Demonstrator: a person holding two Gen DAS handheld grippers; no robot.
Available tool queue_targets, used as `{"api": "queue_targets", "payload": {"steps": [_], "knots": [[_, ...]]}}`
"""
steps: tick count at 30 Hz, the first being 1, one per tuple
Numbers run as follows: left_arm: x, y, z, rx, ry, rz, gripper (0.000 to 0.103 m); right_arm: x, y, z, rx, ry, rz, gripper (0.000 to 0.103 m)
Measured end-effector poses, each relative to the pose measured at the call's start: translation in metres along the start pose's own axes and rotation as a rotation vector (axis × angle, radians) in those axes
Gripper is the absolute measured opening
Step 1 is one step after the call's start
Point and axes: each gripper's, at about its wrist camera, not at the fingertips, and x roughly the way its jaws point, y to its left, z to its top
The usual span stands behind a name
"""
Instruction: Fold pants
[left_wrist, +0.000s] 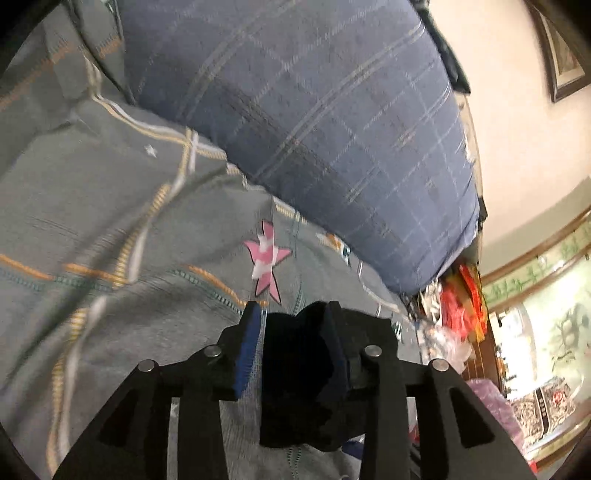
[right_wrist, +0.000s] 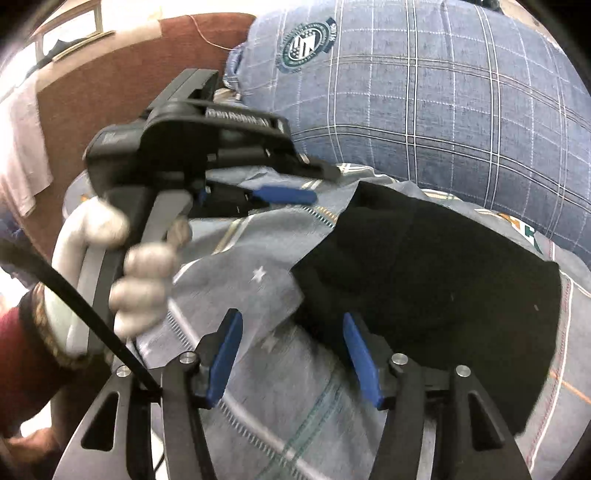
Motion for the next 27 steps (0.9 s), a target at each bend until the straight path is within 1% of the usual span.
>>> {"api": "queue_targets", "payload": {"steps": [2,5,7,9,10,11,12,14,15,16,18,19,20,21,22,23,24,25,27], "knots": [[-0.011,-0.012,-0.001,0.018,-0.023,0.011,0.036,-0.014,-0.007,-0.008,0.027,-0.005,0.016,0.062],[-0.013,-0.041,-0.009,0.101,-0.014,0.015,0.036,-0.041,-0.031,-0.02,0.11,-0.022,0.01,0.062],[0.0,-0.063,-0.018,0.164,0.014,0.016,0.037,-0.056,-0.059,-0.023,0.189,-0.044,-0.024,0.062],[0.018,-0.079,-0.028,0.216,0.047,0.035,0.037,-0.072,-0.094,-0.022,0.297,-0.081,-0.075,0.062],[0.03,-0.085,-0.034,0.243,0.068,0.054,0.037,-0.077,-0.106,-0.021,0.337,-0.098,-0.078,0.062],[0.04,-0.088,-0.038,0.265,0.088,0.077,0.037,-0.081,-0.118,-0.018,0.377,-0.115,-0.075,0.062],[0.052,-0.091,-0.04,0.289,0.11,0.124,0.037,-0.082,-0.134,-0.012,0.424,-0.131,-0.073,0.062],[0.074,-0.086,-0.045,0.34,0.145,0.281,0.037,-0.078,-0.154,-0.004,0.479,-0.14,-0.048,0.062],[0.082,-0.079,-0.049,0.351,0.166,0.341,0.037,-0.072,-0.163,0.001,0.511,-0.136,-0.019,0.062],[0.083,-0.074,-0.05,0.341,0.169,0.346,0.038,-0.066,-0.169,0.003,0.538,-0.125,0.02,0.062],[0.077,-0.067,-0.054,0.325,0.151,0.324,0.038,-0.041,-0.189,0.01,0.612,-0.073,0.128,0.062],[0.075,-0.065,-0.055,0.325,0.153,0.334,0.039,-0.024,-0.202,0.011,0.66,-0.044,0.159,0.062],[0.074,-0.064,-0.056,0.326,0.161,0.33,0.039,-0.009,-0.215,0.01,0.71,-0.028,0.158,0.06],[0.073,-0.063,-0.056,0.328,0.165,0.322,0.039,0.001,-0.224,0.009,0.745,-0.026,0.151,0.059],[0.072,-0.063,-0.056,0.331,0.17,0.315,0.039,0.011,-0.237,0.006,0.802,-0.042,0.14,0.053],[0.071,-0.064,-0.054,0.325,0.179,0.309,0.039,0.015,-0.244,0.007,0.827,-0.06,0.122,0.05],[0.068,-0.067,-0.053,0.316,0.182,0.304,0.038,0.016,-0.246,0.009,0.829,-0.069,0.094,0.047],[0.06,-0.07,-0.049,0.302,0.168,0.29,0.036,0.016,-0.245,0.015,0.808,-0.069,0.028,0.048],[0.045,-0.077,-0.042,0.291,0.126,0.245,0.036,0.005,-0.239,0.025,0.752,-0.073,-0.049,0.049]]}}
